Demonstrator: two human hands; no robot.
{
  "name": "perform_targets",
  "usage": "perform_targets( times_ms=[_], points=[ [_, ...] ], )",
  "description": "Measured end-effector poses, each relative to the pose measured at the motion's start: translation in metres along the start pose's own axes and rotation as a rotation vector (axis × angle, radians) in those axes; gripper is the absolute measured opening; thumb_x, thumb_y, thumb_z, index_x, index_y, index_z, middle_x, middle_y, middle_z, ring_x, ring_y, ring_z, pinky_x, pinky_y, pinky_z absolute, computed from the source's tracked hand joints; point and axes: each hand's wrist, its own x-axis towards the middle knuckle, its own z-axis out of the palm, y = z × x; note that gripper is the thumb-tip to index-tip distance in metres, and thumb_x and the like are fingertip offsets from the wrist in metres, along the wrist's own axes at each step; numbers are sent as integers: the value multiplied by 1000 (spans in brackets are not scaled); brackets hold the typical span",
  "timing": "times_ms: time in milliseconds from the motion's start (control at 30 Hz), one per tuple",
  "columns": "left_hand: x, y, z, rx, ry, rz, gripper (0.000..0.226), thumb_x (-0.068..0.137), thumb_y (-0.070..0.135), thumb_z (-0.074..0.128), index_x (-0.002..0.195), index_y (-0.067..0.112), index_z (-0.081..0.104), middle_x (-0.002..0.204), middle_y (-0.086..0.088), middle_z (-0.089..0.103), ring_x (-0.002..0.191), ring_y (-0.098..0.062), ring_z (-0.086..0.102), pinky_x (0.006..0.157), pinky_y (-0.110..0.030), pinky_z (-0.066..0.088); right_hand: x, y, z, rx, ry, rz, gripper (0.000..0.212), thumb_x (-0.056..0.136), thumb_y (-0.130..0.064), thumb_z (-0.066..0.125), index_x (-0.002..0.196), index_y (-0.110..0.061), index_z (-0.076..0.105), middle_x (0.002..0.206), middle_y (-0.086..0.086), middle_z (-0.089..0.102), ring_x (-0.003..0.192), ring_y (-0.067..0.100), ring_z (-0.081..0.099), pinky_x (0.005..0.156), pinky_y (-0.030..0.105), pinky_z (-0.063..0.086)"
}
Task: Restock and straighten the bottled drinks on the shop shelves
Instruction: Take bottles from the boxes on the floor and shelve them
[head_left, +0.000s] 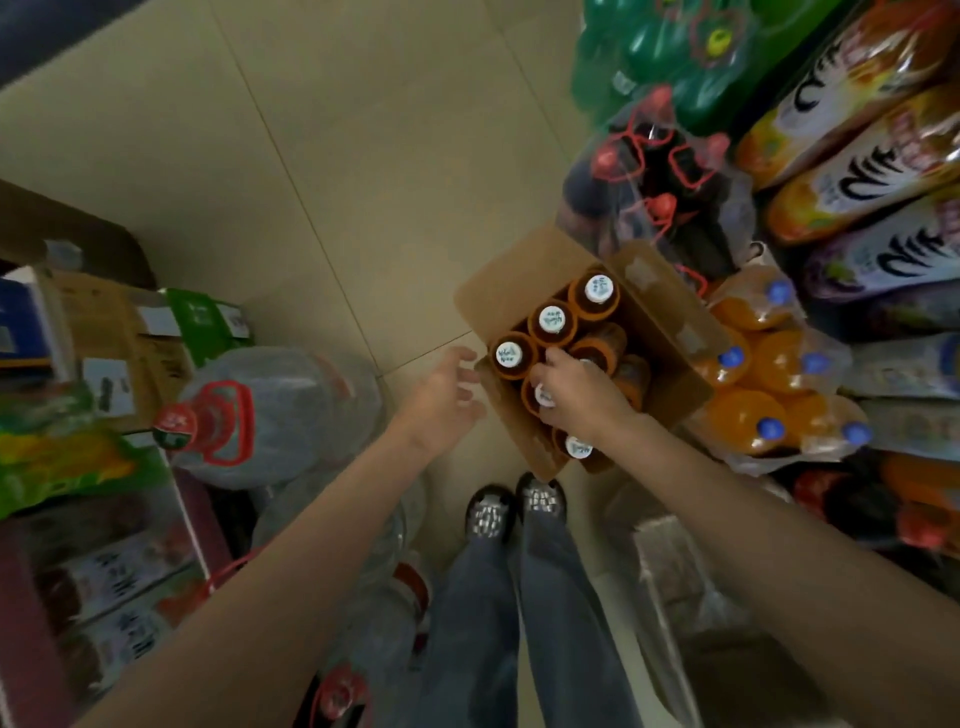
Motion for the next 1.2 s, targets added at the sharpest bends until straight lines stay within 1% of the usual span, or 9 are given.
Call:
perform_targets(
  times_ms=[133, 267, 467, 600, 700, 800, 933, 1100, 1200],
  points=[
    [3, 15, 0, 41, -260, 140, 82, 77, -1, 69, 142, 14, 21, 130, 2, 41, 117, -6, 35, 81, -6, 27, -17, -9, -91, 170, 200, -80, 26, 72, -29, 71, 90, -10, 66, 92, 3, 62, 85, 20, 58, 73, 30, 45],
    [16, 34, -3, -155, -245, 122, 100, 53, 31, 85, 137, 20, 32, 126, 3, 55, 116, -16, 52, 98, -32, 43, -9, -4, -162, 565, 392, -49, 11, 70, -20, 76, 73, -13, 69, 61, -2, 62, 60, 7, 55, 59, 25, 42],
    [24, 35, -9, -376, -292, -31, 62, 69, 17, 78, 124, 21, 49, 111, 1, 65, 101, -14, 63, 78, -24, 50, 19, 30, -124, 1150, 387, 190, 26, 94, -29, 52, 86, -8, 64, 56, 0, 59, 44, 14, 54, 43, 24, 43],
    [23, 20, -10, -496, -256, -158, 36, 75, 21, 72, 104, 29, 52, 96, 7, 64, 85, -7, 61, 65, -21, 45, 19, 65, -34, 227, 14, 129, 22, 93, -13, 47, 103, -16, 66, 103, 8, 67, 96, 23, 63, 85, 32, 50],
    [27, 5, -16, -489, -203, -213, 46, 72, 25, 75, 113, 25, 54, 101, 3, 65, 91, -12, 62, 74, -29, 49, 30, 56, 12, -23, -223, -141, 38, 89, -9, 51, 126, -19, 54, 128, 5, 54, 118, 25, 51, 98, 40, 44],
    [31, -14, -21, -451, -164, -238, 51, 65, 27, 79, 111, 27, 56, 110, -2, 66, 102, -20, 61, 94, -40, 47, 58, 42, 31, -319, -284, -323, 35, 90, -8, 48, 123, -19, 53, 121, 7, 58, 110, 27, 57, 87, 40, 50],
    [35, -28, -20, -448, -143, -232, 39, 66, 24, 79, 97, 32, 57, 107, 0, 66, 100, -18, 61, 89, -36, 47, 71, 33, 43, -626, -318, -413, 30, 97, -16, 42, 122, -23, 56, 116, 5, 62, 107, 27, 58, 86, 37, 46],
    [36, -26, -22, -459, -119, -205, 59, 63, 28, 83, 115, 25, 56, 109, -1, 65, 101, -17, 61, 92, -36, 47, 67, 22, 54, -733, -380, -301, 31, 98, -16, 38, 127, -17, 49, 123, 8, 58, 117, 32, 49, 97, 43, 39],
    [36, -28, -18, -481, -91, -179, 61, 64, 29, 81, 120, 22, 56, 109, -1, 66, 100, -17, 62, 91, -35, 48, 60, 15, 71, -753, -318, -335, 19, 92, -16, 52, 108, -13, 61, 101, 5, 68, 96, 26, 63, 81, 35, 48]
  ],
)
